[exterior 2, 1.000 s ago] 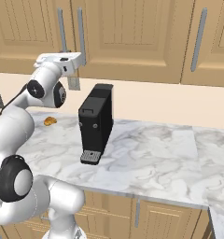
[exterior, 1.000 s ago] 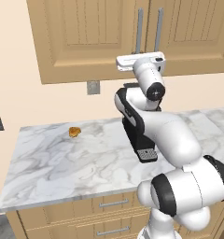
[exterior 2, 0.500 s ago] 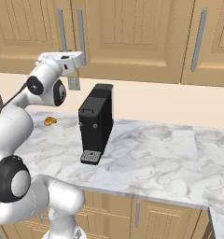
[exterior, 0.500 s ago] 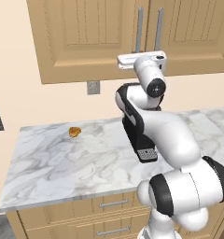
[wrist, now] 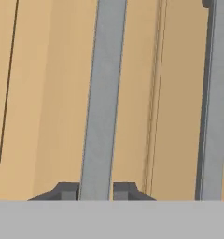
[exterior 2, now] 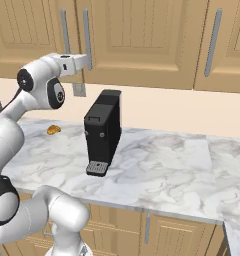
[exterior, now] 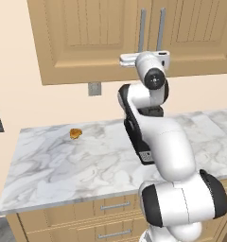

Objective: Pick the soap dispenser and sponge from the cabinet and place them on the counter.

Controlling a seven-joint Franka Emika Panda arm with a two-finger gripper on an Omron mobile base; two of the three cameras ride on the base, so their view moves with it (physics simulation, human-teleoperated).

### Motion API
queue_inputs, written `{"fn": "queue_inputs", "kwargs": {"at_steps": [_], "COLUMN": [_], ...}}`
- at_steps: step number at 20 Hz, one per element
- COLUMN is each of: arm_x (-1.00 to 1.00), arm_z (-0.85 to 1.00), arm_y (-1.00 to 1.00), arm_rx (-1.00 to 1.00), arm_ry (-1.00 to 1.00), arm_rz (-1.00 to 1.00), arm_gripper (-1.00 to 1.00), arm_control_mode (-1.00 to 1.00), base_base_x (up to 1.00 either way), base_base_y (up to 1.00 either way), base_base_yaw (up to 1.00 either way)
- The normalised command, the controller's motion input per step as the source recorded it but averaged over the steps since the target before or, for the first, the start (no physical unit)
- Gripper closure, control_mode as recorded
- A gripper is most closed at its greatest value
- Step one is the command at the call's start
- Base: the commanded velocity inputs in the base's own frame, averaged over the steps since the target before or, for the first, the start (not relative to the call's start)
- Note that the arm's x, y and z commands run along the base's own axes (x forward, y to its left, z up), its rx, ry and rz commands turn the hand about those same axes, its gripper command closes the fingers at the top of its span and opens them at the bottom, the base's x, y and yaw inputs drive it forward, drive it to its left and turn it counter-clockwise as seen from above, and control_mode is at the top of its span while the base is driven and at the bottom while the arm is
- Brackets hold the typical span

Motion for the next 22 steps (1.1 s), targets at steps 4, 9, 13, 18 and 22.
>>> {"fn": "queue_inputs", "kwargs": {"at_steps": [4,9,13,18,22], "arm_x": [-0.56,-0.61,-0.63,-0.62,-0.66], "arm_z": [0.3,0.26,0.26,0.32,0.29], "arm_y": [-0.12,-0.1,-0.07,-0.02,0.0], "arm_rx": [0.0,0.0,0.01,0.01,0.0], "arm_ry": [0.06,0.04,0.05,0.07,0.06], "arm_rz": [-0.07,-0.07,-0.07,-0.08,-0.08], "arm_gripper": [1.0,1.0,1.0,1.0,1.0], "arm_control_mode": [-1.0,-1.0,-1.0,-1.0,-1.0], "base_base_x": [0.0,0.0,0.0,0.0,0.0], "base_base_y": [0.0,0.0,0.0,0.0,0.0], "base_base_yaw": [0.0,0.0,0.0,0.0,0.0]}}
